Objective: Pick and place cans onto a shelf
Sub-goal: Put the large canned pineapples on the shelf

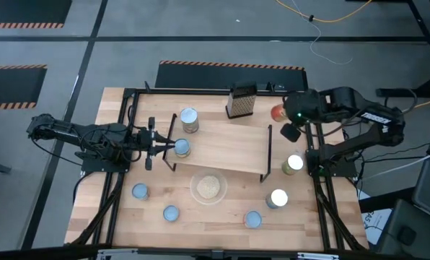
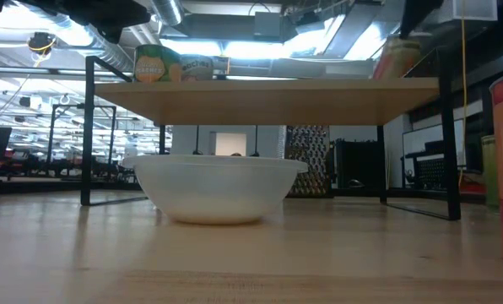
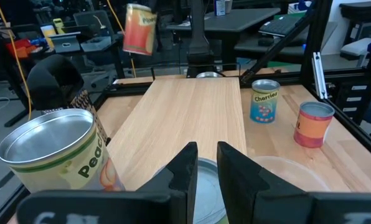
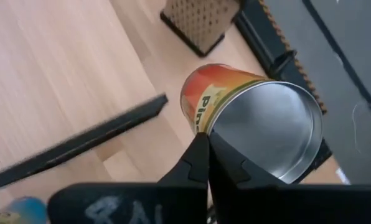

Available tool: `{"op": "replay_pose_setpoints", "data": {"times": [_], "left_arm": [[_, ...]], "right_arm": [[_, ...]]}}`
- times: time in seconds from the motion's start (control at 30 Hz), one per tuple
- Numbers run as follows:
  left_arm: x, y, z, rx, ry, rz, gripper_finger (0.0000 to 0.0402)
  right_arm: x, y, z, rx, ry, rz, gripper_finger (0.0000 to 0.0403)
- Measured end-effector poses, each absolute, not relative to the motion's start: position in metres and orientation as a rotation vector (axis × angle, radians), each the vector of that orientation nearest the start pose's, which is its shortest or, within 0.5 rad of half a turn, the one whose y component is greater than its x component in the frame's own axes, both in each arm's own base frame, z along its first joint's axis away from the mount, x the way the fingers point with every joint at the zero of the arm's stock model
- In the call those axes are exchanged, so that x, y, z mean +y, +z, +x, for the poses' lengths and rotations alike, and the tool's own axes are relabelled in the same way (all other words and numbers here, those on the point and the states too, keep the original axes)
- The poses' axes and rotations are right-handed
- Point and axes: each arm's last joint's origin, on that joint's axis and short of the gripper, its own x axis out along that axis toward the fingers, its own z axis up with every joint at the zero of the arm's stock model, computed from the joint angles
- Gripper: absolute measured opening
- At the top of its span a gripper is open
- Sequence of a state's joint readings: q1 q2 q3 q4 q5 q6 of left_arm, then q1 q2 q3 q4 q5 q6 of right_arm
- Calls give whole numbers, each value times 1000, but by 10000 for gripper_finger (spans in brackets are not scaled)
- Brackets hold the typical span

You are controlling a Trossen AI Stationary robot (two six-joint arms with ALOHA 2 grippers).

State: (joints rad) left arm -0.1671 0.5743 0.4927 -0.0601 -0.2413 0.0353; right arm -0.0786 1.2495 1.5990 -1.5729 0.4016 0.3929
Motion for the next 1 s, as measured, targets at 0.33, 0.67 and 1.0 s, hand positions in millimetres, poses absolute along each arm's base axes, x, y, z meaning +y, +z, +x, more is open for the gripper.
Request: {"op": "replay_pose_setpoints", "data": {"times": [0.33,0.67,1.0], "left_arm": [[-17,273,142,140,72,64,55],[-17,273,141,140,71,63,55],[-17,273,141,140,72,63,55]], "right_arm": [[-35,430,236,1133,-523,-49,0],[-40,429,306,1170,-351,-192,0],[-42,404,359,1220,-207,-250,0]]}}
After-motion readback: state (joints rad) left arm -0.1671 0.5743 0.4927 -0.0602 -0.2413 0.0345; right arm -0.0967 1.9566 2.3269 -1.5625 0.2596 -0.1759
